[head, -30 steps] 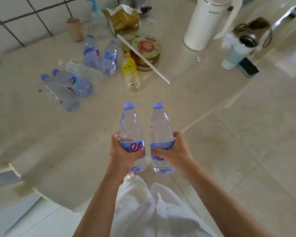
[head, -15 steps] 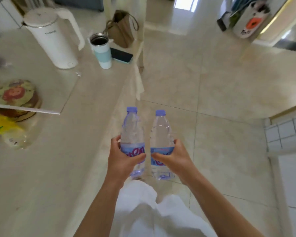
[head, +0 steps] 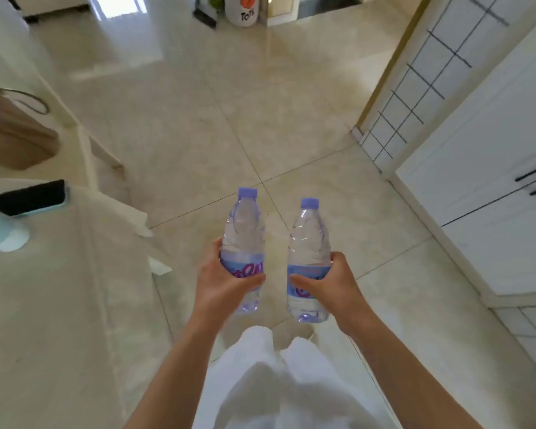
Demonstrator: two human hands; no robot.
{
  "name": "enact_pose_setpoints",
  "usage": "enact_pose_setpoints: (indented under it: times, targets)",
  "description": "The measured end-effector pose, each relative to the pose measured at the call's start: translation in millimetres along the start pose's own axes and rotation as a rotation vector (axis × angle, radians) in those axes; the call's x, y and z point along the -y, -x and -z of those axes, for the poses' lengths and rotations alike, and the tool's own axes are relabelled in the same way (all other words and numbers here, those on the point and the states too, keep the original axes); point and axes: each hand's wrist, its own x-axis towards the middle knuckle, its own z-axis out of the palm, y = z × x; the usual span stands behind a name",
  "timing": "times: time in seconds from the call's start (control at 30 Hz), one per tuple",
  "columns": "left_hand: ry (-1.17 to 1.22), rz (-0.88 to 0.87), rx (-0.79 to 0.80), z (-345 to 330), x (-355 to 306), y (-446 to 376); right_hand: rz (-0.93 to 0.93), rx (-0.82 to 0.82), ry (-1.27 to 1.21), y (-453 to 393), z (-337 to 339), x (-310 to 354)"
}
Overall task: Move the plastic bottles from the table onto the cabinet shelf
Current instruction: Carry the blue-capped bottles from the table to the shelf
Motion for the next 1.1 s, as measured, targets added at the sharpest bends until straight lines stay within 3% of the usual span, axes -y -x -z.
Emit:
enact_pose_setpoints:
  times: [0.33, 0.73, 1.1]
  targets:
    - [-0.161, -0.028, 0.361, -146.0, -47.3, -30.1, -0.135, -0.330, -0.199, -18.6, 113.2, -41.0]
    - [-0.265, -0.136, 0.555, -367.3, -117.9, -31.8, -0.122, -0.556, -0.327, -59.4, 303.7, -62.7]
    - [-0.334, -0.188, 0.699, -511.2, -170.8, -75.9, -0.116, -0.704, -0.423, -143.4, 413.9, -53.1]
